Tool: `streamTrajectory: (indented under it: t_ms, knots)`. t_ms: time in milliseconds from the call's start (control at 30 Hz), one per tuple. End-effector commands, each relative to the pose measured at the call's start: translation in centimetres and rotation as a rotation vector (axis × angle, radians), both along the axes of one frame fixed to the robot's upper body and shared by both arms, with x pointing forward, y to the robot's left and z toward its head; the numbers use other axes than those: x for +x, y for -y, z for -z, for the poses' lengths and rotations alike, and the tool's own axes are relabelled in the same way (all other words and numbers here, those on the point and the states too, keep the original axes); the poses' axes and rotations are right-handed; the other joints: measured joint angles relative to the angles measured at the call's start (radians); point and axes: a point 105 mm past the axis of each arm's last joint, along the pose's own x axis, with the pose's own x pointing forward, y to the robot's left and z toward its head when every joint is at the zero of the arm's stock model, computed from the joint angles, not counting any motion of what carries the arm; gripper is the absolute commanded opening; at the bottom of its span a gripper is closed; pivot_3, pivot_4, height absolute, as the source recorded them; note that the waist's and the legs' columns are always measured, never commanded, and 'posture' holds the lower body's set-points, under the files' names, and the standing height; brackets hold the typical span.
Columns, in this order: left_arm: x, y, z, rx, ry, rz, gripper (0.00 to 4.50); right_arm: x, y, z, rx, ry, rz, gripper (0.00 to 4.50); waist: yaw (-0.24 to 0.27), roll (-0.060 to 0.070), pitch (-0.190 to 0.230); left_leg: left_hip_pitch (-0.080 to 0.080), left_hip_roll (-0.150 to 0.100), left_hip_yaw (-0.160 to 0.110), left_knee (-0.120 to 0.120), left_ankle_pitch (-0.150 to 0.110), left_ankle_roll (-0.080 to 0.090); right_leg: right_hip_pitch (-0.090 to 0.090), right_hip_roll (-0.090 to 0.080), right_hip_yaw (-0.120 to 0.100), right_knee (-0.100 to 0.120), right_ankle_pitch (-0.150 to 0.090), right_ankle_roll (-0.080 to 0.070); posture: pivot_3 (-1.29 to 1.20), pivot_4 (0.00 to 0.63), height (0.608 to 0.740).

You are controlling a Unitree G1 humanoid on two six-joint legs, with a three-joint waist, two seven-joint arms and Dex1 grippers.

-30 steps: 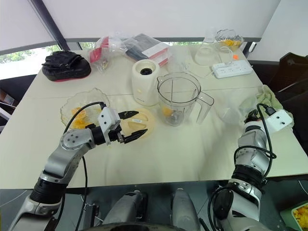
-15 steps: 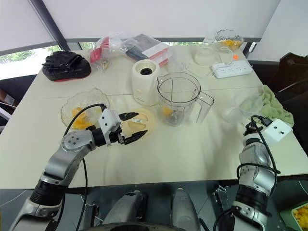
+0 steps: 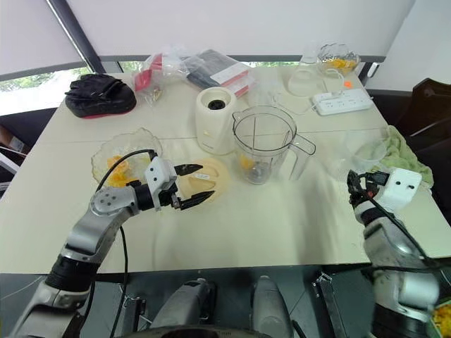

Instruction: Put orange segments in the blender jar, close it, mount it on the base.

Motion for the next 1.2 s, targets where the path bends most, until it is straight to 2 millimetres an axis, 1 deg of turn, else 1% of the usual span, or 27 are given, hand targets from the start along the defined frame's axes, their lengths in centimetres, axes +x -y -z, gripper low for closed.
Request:
streamTrajectory:
  t_ms: [33,100,167,267,333,433,600,700,800,867,933,1000,1200]
  knots:
    - [1.0,-1.2,-1.4,0.027,0.049,0.004,3.89,-2.2,-2.5,-2.9,-0.073,0.024,-0.262,1.88,0.001,-0.001,0.000,0.000,0.000,0.000,0.000,0.000,0.000,0.000,0.000,-0.001,0.000,0.000,0.000,0.00,0.150,0.740]
    - [1.5,-1.8,-1.5,0.063,0.044,0.018,3.89,-3.4,-3.0,-3.1,-0.099,-0.016,-0.351,1.88,0.000,-0.001,0.000,0.001,0.001,-0.002,0.000,0.000,0.000,0.002,0.001,-0.002,-0.001,0.000,0.000,0.00,0.150,0.740]
    - [1.9,-2.3,-1.4,0.102,0.040,0.033,3.89,-4.3,-3.7,-3.4,-0.086,-0.045,-0.426,1.88,-0.001,-0.002,0.000,0.001,0.001,-0.002,0.001,0.000,0.000,0.003,0.000,-0.002,-0.001,0.000,0.000,0.00,0.150,0.740]
    - [2.4,-3.0,-1.0,0.180,0.015,0.086,3.89,-5.6,-5.4,-3.6,-0.102,-0.096,-0.560,1.88,-0.001,-0.002,0.001,0.002,0.000,-0.002,0.001,0.000,0.001,0.004,0.000,-0.002,-0.001,0.000,0.000,0.00,0.150,0.740]
    - [2.5,-3.5,-0.7,0.224,-0.009,0.124,3.89,-6.1,-6.5,-3.8,-0.123,-0.116,-0.631,1.88,-0.001,-0.002,0.001,0.002,0.001,-0.002,0.001,0.000,0.001,0.004,0.000,-0.002,-0.001,0.000,0.000,0.00,0.150,0.740]
    - [3.1,-4.1,-0.5,0.288,-0.031,0.172,3.89,-6.2,-8.0,-4.5,-0.156,-0.120,-0.716,1.88,0.001,-0.003,0.001,0.002,0.000,-0.002,0.002,-0.001,0.001,0.005,0.000,-0.003,-0.002,0.000,0.000,0.00,0.150,0.740]
    - [4.2,-4.6,-0.3,0.411,-0.027,0.256,3.89,-5.7,-10.4,-6.0,-0.193,-0.083,-0.808,1.88,0.002,-0.006,0.003,0.001,0.000,-0.003,0.004,-0.001,0.001,0.006,-0.001,-0.004,-0.002,0.000,0.000,0.00,0.150,0.740]
    - [5.1,-4.5,-0.2,0.477,-0.027,0.305,3.89,-5.3,-11.2,-6.9,-0.208,-0.047,-0.839,1.88,0.005,-0.007,0.004,0.001,0.000,-0.004,0.004,-0.001,0.002,0.006,-0.001,-0.005,-0.002,0.000,0.000,0.00,0.150,0.740]
    - [6.0,-4.5,-0.4,0.532,-0.017,0.336,3.89,-5.2,-12.1,-7.4,-0.218,-0.026,-0.859,1.88,0.016,-0.011,0.006,0.000,0.000,-0.004,0.005,-0.001,0.002,0.006,-0.001,-0.006,-0.003,0.000,0.000,0.00,0.150,0.740]
    - [6.7,-4.1,-0.7,0.551,-0.011,0.349,3.89,-5.3,-12.4,-7.7,-0.216,-0.006,-0.859,1.88,0.020,-0.012,0.007,0.000,0.000,-0.004,0.005,-0.001,0.002,0.005,-0.001,-0.006,-0.003,0.000,0.000,0.00,0.150,0.740]
    - [7.3,-3.6,-0.8,0.578,0.001,0.354,3.36,-5.4,-12.7,-7.7,-0.210,-0.001,-0.856,1.94,0.023,-0.015,0.008,-0.001,0.000,-0.004,0.005,-0.001,0.002,0.004,-0.001,-0.006,-0.003,0.000,0.000,0.00,0.150,0.740]
    - [7.7,-3.3,-0.8,0.600,0.008,0.360,2.58,-5.7,-12.9,-7.7,-0.210,-0.003,-0.850,1.94,0.023,-0.016,0.008,-0.002,0.000,-0.004,0.006,-0.001,0.002,0.005,-0.002,-0.007,-0.003,0.000,0.001,0.00,0.150,0.740]
    - [8.2,-2.1,-0.1,0.656,-0.002,0.379,2.58,-6.3,-13.3,-7.3,-0.210,-0.006,-0.824,1.94,0.021,-0.017,0.009,-0.002,-0.001,-0.003,0.006,-0.002,0.004,0.005,-0.001,-0.007,-0.002,0.000,0.001,0.00,0.150,0.740]
